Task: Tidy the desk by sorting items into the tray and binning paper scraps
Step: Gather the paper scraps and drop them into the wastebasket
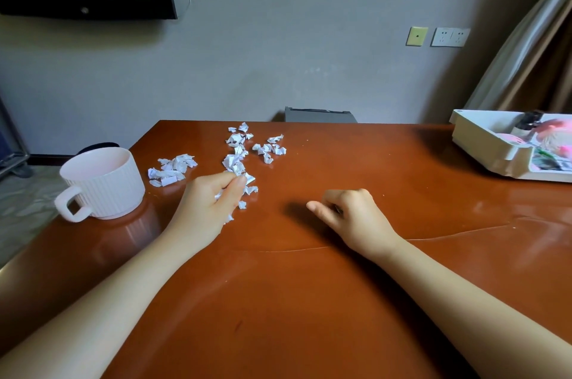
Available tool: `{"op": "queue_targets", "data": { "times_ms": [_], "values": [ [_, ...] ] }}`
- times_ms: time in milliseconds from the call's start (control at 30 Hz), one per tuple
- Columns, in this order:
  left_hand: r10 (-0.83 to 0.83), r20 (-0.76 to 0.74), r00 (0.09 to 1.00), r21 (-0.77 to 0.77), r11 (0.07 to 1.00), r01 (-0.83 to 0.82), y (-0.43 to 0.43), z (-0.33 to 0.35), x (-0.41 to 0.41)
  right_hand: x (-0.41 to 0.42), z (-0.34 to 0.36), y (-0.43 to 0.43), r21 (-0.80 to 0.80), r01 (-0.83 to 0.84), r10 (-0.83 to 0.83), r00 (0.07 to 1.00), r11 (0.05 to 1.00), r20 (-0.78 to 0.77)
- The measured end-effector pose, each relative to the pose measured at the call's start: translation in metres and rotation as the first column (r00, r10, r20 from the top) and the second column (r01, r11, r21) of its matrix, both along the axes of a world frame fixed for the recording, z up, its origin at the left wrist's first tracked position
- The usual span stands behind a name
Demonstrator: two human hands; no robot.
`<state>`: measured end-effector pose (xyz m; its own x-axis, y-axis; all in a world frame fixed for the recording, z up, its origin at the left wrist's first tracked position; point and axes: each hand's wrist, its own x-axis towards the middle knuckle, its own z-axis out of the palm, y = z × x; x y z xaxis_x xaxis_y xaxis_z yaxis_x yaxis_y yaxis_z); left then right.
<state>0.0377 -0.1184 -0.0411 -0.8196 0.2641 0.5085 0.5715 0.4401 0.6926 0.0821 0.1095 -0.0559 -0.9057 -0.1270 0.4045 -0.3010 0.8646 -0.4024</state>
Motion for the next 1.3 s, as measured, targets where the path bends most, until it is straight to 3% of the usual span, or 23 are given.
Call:
{"op": "queue_targets", "data": {
  "times_ms": [233, 367, 567, 733, 900, 1067, 1300],
  "values": [
    [-0.167, 0.211, 0.963, 0.151, 0.979, 0.137, 0.032, 0.021, 0.029, 0.030, 0.034, 0.020, -0.384, 0.081, -0.069, 0.997, 0.920, 0.046],
    [-0.245, 0.295, 0.924, 0.192, 0.962, 0.194, 0.058, 0.036, 0.049, 0.058, 0.057, 0.041, -0.464, 0.118, -0.107, 0.993, 0.878, 0.051],
    [-0.445, 0.334, 0.831, 0.214, 0.894, 0.393, 0.114, 0.059, 0.100, 0.120, 0.084, 0.077, -0.693, 0.076, -0.059, 0.997, 0.716, 0.048],
    [-0.614, 0.369, 0.698, 0.274, 0.789, 0.549, 0.167, 0.066, 0.153, 0.188, 0.096, 0.104, -0.745, 0.085, -0.060, 0.996, 0.661, 0.060],
    [-0.740, 0.389, 0.549, 0.329, 0.668, 0.667, 0.224, 0.055, 0.206, 0.258, 0.095, 0.133, -0.724, 0.178, -0.187, 0.980, 0.666, 0.069],
    [-0.808, 0.423, 0.409, 0.360, 0.565, 0.743, 0.286, 0.031, 0.262, 0.327, 0.065, 0.172, -0.756, 0.292, -0.339, 0.936, 0.586, 0.099],
    [-0.814, 0.509, 0.281, 0.303, 0.475, 0.826, 0.352, -0.016, 0.316, 0.402, 0.009, 0.220, -0.764, 0.474, -0.510, 0.831, 0.437, 0.223]
  ]
}}
